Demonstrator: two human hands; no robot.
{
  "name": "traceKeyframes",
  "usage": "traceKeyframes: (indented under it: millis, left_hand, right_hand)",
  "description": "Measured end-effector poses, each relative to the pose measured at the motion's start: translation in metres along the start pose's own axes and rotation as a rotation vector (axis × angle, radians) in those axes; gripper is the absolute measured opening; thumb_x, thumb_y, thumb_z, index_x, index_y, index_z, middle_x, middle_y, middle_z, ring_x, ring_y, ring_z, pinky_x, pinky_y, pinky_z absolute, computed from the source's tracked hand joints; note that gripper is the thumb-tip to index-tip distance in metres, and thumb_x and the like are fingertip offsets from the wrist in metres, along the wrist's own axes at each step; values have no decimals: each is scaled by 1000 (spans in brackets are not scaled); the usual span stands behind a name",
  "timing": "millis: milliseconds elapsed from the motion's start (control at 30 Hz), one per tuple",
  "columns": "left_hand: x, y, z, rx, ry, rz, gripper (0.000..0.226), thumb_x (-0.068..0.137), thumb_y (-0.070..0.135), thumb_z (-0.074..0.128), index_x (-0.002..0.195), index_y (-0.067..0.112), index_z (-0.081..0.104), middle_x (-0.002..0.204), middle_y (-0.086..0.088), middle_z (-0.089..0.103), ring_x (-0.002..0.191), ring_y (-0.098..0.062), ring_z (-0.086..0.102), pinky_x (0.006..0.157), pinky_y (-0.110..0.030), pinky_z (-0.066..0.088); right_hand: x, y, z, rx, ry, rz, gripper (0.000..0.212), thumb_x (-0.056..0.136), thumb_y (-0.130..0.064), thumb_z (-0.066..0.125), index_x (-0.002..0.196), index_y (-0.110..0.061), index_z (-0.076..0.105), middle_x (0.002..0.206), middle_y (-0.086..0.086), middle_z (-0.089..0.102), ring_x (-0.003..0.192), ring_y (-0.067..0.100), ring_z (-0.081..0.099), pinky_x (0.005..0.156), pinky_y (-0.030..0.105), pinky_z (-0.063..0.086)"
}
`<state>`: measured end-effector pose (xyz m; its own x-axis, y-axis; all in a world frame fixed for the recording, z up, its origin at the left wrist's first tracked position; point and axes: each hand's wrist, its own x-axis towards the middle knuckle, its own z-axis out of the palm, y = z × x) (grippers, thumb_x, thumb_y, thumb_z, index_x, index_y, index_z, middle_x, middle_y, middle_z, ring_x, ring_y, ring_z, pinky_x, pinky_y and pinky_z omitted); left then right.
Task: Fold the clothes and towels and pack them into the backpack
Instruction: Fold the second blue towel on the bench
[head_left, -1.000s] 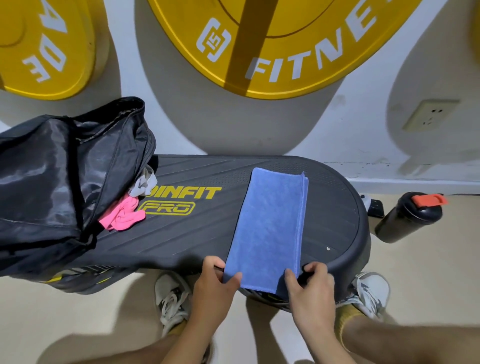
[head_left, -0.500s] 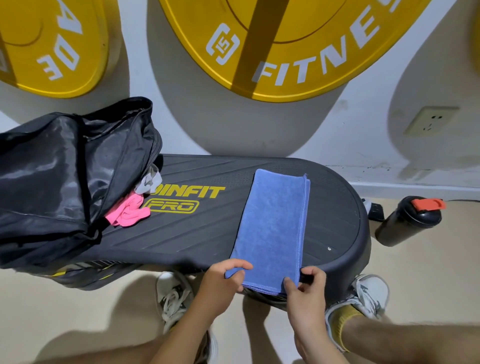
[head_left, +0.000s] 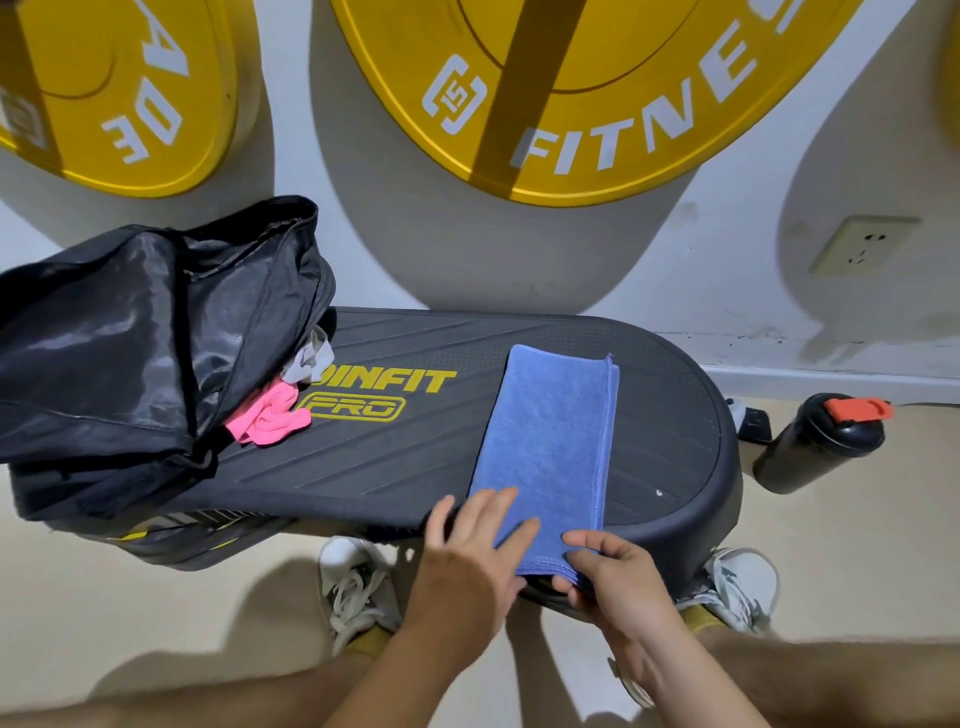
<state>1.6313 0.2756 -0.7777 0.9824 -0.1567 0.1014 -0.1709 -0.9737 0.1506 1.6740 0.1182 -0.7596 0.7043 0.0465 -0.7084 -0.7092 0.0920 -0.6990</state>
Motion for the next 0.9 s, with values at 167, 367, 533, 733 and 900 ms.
traceKeyframes:
  millis: [167, 367, 533, 733, 900]
  left_hand:
    - [5, 4, -1, 52, -312, 164, 43, 46, 28, 74, 89, 28, 74, 89, 13, 72, 83, -7, 69, 83, -22, 52]
    - [7, 18, -41, 77, -584, 129, 25, 84, 1, 48, 106, 12, 53, 101, -11, 61, 90, -32, 57, 67, -33, 37]
    - [9, 11, -49, -162, -681, 53, 22, 90, 5, 42, 107, 14, 53, 95, -12, 57, 78, -29, 48, 68, -35, 40]
    - [63, -2, -63, -110, -497, -70, 27, 95, 15, 41, 119, 23, 50, 108, -9, 62, 99, -33, 56, 70, -33, 35]
    - [99, -19, -66, -320, -272, -200, 15, 86, 37, 57, 94, 24, 57, 91, 2, 66, 87, -20, 59, 72, -32, 46]
  right_hand:
    - [2, 0, -16, -602, 87, -212, 19, 79, -6, 62, 93, -18, 63, 74, 3, 60, 52, 14, 55, 66, 35, 50]
    - [10, -22, 0, -1128, -34, -839, 42, 92, -17, 52, 134, -25, 53, 132, -6, 43, 126, 17, 39, 100, 24, 35]
    - [26, -16, 7, -1171, -312, -641, 34, 96, -44, 48, 122, -28, 62, 141, -14, 45, 128, 4, 40, 110, 27, 31]
    - [9, -62, -13, -515, -610, -209, 50, 80, -73, 47, 107, -38, 71, 116, -19, 67, 114, 1, 58, 105, 29, 38]
    - [25, -66, -11, -668, -330, -469, 16, 90, -19, 64, 102, -29, 69, 99, -15, 73, 98, 6, 67, 90, 30, 52]
